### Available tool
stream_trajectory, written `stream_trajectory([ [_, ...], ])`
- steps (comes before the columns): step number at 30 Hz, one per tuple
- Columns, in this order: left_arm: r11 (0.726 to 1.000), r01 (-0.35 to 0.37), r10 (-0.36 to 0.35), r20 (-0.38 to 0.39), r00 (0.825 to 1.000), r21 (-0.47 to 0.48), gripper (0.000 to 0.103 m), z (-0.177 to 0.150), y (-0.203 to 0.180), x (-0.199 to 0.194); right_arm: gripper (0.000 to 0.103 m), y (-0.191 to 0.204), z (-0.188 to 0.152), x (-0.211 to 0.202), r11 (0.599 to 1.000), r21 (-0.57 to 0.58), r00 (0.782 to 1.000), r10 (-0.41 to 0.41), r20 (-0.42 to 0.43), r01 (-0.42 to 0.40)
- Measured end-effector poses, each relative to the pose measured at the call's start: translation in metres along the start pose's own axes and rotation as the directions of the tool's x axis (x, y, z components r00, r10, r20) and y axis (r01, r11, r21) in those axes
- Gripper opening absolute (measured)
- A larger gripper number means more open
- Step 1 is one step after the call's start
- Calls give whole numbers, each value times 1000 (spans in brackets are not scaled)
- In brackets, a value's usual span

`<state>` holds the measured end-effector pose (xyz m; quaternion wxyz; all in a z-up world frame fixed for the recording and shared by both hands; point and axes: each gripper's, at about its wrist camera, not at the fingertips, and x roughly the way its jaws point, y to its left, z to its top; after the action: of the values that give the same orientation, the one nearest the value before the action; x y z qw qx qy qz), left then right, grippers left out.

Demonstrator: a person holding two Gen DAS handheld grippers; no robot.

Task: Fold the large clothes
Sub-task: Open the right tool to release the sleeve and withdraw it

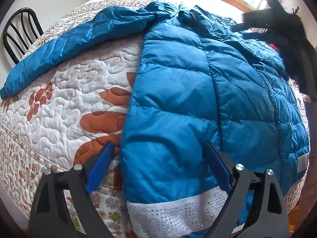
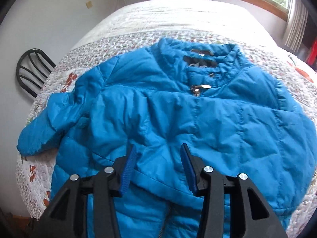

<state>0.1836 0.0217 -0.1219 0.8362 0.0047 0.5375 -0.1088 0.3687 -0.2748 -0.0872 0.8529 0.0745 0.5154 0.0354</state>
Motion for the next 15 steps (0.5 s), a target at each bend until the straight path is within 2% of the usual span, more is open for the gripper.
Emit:
stream_trajectory([
  [3,1000,-7,7,8,1000,7,90,-1,-2,-2,46,-31,-13,-16,995,61,997,-77,-3,77],
  [5,1000,-7,7,8,1000,11,90,-2,-4,-2,46,-47,-19,-8,987,83,991,-132,-33,134],
  [8,1000,-5,5,4,1000,8,90,-4,-5,-2,47,-65,-28,16,988,103,991,-107,-74,114],
  [12,1000,-11,11,4,1000,3,91,-5,-4,-1,48,-59,-35,27,984,78,987,-160,-16,161],
  [15,1000,-13,13,3,1000,2,92,-7,-3,-1,48,-62,-36,28,983,87,987,-161,2,160],
])
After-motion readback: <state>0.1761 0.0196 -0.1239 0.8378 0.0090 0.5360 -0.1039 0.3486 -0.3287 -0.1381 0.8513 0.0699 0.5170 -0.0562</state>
